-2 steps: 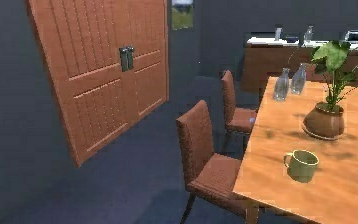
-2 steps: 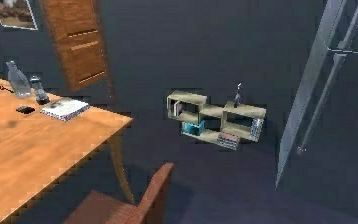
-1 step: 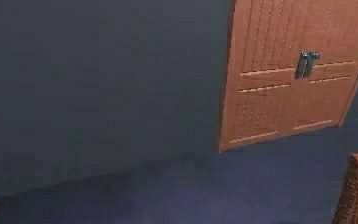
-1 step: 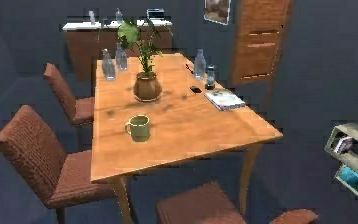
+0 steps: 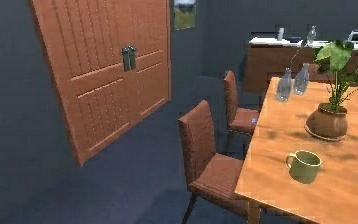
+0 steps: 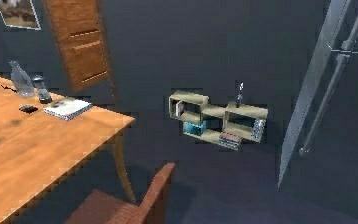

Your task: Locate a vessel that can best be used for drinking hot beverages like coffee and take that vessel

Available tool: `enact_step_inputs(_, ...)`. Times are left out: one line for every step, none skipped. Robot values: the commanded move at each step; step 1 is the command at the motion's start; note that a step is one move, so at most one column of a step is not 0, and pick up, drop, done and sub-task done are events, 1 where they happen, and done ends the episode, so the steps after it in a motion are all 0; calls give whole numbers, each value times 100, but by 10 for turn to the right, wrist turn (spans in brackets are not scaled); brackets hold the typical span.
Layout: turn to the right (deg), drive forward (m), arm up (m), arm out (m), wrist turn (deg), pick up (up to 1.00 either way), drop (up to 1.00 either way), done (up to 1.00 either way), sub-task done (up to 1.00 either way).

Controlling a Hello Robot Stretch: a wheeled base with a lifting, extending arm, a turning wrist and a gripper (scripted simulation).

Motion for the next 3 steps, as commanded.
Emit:
enact_step_inputs(0, 55, 0, 0, 0, 0, 0, 0, 0)
enact_step_inputs(-180, 0, 0, 0, 0, 0, 0, 0, 0)
enact_step_inputs(0, 0, 50, 0, 0, 0, 0, 0, 0)
